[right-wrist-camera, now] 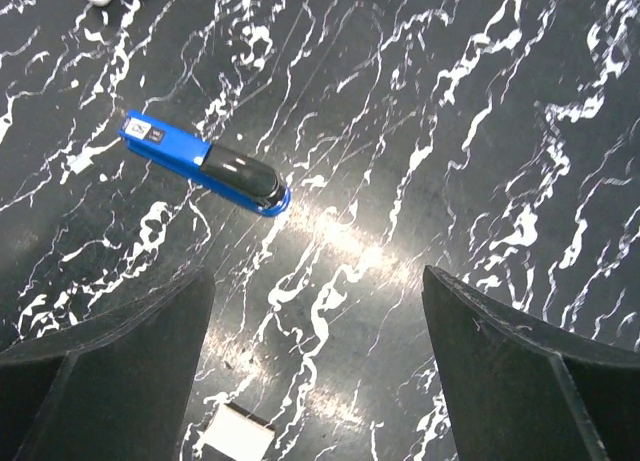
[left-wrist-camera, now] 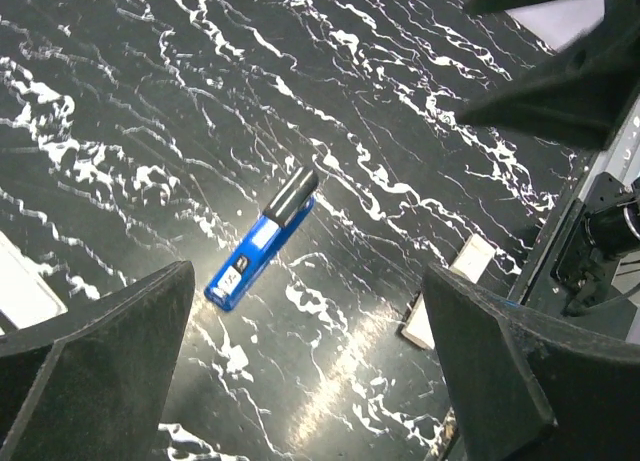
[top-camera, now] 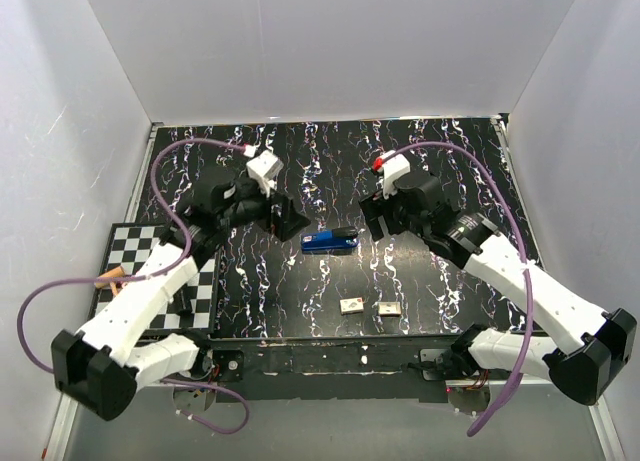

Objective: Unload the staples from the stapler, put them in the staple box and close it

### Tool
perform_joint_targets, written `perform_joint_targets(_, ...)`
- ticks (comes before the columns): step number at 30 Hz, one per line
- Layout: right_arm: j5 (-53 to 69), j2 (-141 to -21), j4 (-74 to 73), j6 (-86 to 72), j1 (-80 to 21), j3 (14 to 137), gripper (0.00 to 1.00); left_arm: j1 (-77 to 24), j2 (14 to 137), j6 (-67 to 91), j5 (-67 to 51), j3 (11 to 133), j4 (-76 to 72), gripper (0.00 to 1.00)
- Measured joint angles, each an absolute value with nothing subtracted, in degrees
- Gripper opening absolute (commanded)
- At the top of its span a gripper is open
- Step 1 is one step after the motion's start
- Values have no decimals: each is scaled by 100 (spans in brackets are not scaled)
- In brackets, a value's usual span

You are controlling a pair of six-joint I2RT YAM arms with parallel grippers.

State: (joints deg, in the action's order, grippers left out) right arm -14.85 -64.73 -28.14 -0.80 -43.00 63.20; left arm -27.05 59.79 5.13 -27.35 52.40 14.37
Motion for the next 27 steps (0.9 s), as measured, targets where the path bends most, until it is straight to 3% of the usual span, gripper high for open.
perform_joint_targets(6, -1507, -6283, -2982, -681, -4283, 5990, 93, -2803, 7599, -128, -3006, 6477, 1660, 98)
perform_joint_targets(14, -1332, -5454, -3109, -1181, -4283, 5474, 93, -3398, 9133, -1210, -2613, 6989, 1865, 98)
perform_joint_targets(27, -609, -4587, -3334, -1514, -4283, 4858, 92, -3946, 10567, -2523, -1671, 7356, 1511, 98)
